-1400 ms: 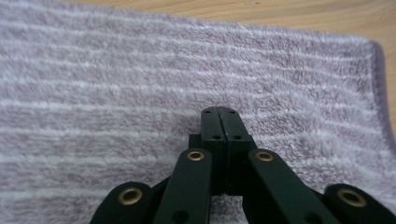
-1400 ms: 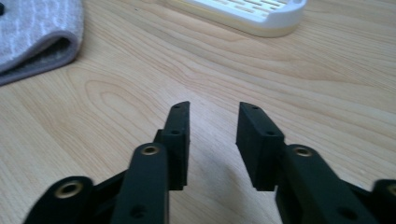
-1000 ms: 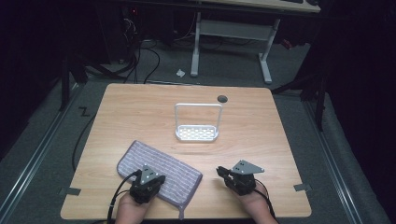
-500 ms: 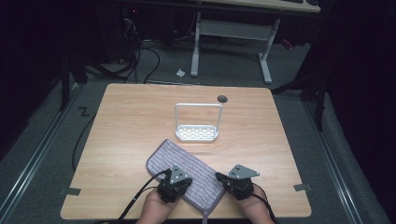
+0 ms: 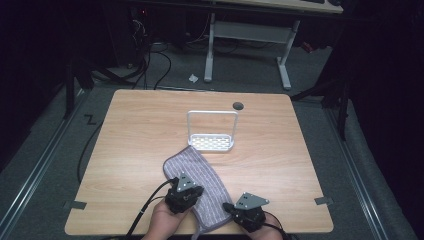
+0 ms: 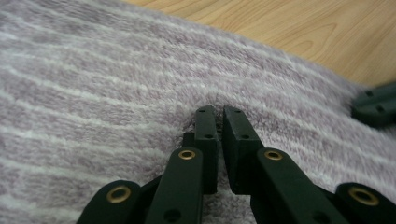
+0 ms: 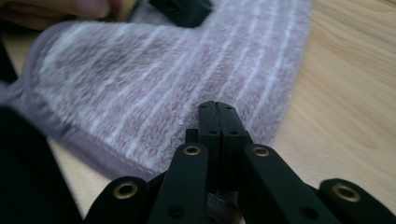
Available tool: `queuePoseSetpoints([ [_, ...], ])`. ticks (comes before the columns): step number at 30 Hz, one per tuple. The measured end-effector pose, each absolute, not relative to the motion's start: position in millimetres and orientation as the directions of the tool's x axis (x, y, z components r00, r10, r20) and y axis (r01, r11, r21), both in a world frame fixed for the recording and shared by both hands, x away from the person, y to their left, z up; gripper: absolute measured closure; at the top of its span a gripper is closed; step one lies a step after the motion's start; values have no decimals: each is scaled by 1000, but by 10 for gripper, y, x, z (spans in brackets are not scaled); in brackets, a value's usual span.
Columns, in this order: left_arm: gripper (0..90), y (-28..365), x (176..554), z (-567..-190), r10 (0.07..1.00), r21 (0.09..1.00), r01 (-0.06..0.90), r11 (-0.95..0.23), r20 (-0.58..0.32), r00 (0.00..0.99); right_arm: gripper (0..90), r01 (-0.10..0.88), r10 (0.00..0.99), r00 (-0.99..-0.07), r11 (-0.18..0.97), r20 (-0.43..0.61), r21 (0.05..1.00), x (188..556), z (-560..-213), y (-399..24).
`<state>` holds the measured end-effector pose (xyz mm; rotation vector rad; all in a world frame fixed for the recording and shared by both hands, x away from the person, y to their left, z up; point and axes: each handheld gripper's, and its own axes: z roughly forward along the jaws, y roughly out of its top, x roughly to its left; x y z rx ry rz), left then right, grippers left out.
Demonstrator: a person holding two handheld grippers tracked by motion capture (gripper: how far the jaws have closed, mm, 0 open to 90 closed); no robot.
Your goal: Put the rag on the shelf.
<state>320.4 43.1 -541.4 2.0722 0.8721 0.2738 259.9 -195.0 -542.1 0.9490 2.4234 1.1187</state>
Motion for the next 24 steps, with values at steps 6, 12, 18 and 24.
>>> queuePoseSetpoints([
  [6,716,511,3164,-5343,685,784,504,-363,-143,715,900,397,662,-749,466,-14,791,2577,-5338,-1901],
  [12,703,770,3158,-5327,722,780,532,-329,-155,674,900,368,692,-720,450,-56,814,3002,-5147,-1805],
  [18,778,823,3178,-5378,724,757,559,-338,-170,668,900,433,708,-704,494,-60,754,3596,-5265,-1524],
  [24,780,830,3135,-5392,699,755,560,-341,-194,688,900,450,698,-715,508,-45,735,3471,-5351,-1617],
])
